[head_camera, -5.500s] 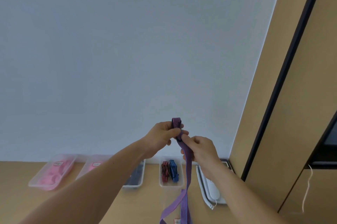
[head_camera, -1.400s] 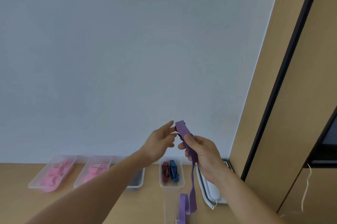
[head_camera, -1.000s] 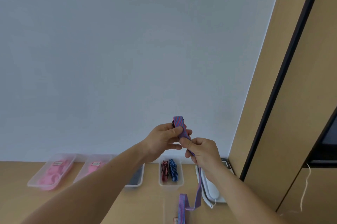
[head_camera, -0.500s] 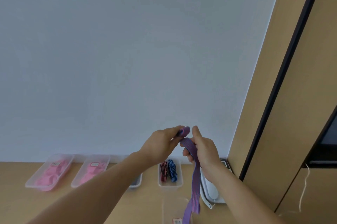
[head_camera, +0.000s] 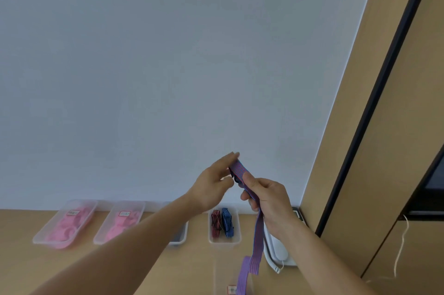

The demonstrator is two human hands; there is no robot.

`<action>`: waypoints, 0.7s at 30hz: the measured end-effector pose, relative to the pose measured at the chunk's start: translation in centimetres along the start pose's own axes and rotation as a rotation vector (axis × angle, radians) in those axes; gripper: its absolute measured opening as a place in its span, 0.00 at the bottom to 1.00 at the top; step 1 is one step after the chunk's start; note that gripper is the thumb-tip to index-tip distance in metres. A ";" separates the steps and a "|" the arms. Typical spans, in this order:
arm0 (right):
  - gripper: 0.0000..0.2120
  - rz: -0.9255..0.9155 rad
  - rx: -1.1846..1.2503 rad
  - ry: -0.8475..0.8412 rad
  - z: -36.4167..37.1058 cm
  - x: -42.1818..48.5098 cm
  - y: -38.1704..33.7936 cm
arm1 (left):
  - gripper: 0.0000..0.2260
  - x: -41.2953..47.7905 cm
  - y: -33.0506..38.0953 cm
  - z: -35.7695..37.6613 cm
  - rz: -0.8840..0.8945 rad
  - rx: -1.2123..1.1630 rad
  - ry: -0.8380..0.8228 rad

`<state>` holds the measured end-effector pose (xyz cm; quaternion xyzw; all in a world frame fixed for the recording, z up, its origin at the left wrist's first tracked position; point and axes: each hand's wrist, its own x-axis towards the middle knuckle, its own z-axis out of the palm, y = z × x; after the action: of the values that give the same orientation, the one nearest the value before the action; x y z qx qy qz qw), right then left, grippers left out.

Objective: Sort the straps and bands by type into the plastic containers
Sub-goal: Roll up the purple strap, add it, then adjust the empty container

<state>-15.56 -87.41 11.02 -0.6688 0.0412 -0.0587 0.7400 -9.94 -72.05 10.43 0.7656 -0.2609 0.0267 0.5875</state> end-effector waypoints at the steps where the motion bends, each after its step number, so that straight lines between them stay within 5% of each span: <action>1: 0.21 -0.005 -0.002 -0.008 0.0 -0.1 0.1 | 0.25 0.0 0.7 0.1 -0.107 -0.199 0.006; 4: 0.16 -0.028 -0.011 0.002 0.2 -0.2 0.3 | 0.09 -0.1 2.3 0.1 -0.285 -0.567 -0.067; 8: 0.15 -0.034 -0.002 0.028 0.4 -0.2 0.6 | 0.10 -0.3 1.8 0.5 -0.292 -0.532 -0.135; 21: 0.26 0.079 -0.171 0.071 -0.1 -0.9 -0.4 | 0.12 -0.4 0.5 0.9 0.175 0.216 0.004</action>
<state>-16.47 -87.43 11.37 -0.7248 0.0986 -0.0492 0.6801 -10.81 -72.84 10.47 0.7987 -0.3212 0.1075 0.4974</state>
